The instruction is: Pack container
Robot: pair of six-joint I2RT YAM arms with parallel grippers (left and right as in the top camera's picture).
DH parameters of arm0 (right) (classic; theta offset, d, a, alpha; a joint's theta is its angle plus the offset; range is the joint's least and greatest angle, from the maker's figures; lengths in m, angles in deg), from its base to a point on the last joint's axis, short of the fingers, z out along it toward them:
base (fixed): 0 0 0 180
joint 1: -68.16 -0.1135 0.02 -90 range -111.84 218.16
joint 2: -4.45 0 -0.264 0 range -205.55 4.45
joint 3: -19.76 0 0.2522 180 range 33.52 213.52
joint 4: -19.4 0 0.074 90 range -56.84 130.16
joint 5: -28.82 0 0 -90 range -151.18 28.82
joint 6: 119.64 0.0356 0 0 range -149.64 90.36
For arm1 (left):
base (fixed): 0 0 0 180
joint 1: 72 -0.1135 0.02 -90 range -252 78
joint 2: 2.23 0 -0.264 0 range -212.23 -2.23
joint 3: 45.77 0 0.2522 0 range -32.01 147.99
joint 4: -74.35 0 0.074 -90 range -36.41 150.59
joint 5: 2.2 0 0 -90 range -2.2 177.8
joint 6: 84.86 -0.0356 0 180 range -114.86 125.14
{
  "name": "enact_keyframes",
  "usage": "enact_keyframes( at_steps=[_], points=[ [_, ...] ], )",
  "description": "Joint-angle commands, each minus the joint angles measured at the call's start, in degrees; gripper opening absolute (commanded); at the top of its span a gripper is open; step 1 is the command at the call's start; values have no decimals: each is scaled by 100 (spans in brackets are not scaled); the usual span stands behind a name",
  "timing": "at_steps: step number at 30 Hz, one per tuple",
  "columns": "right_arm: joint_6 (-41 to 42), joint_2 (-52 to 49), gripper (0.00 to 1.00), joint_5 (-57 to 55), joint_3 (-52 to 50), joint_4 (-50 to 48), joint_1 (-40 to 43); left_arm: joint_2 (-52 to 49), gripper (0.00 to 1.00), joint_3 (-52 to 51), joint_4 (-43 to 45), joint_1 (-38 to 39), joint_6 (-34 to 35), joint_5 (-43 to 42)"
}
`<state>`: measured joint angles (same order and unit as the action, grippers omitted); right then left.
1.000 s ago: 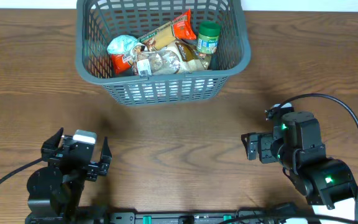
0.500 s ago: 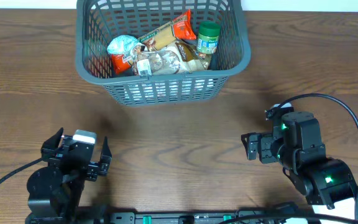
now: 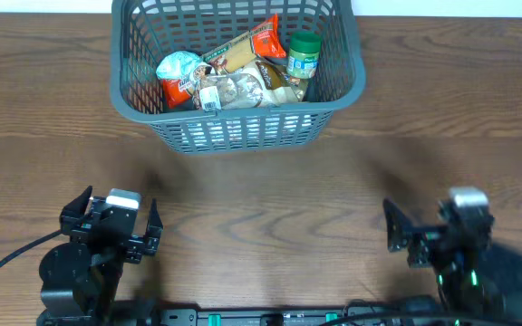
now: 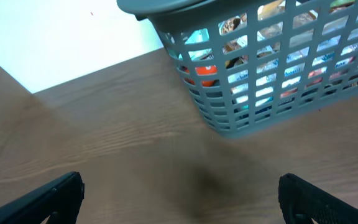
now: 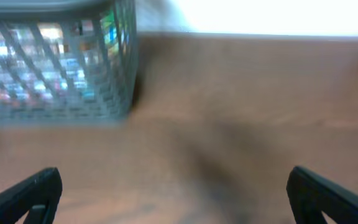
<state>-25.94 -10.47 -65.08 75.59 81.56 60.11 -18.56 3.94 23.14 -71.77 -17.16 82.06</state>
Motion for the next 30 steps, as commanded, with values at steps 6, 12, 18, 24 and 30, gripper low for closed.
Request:
enact_keyframes(
  at_steps=[6,12,18,24,30],
  points=[
    [-37,1338,99,72,-2614,-2153,22,37,99,-11,2,22,74,44],
    [-402,1464,99,-219,-3641,-4151,-282,37,98,-11,2,22,74,44],
    [-920,1464,99,-385,-4183,-4979,-262,37,98,-11,2,22,72,44],
    [-894,1464,99,-26,-4177,-4435,37,37,98,-11,2,22,72,44],
    [-555,1464,99,413,-4175,-4409,278,37,99,-11,2,22,72,44]
  ],
)
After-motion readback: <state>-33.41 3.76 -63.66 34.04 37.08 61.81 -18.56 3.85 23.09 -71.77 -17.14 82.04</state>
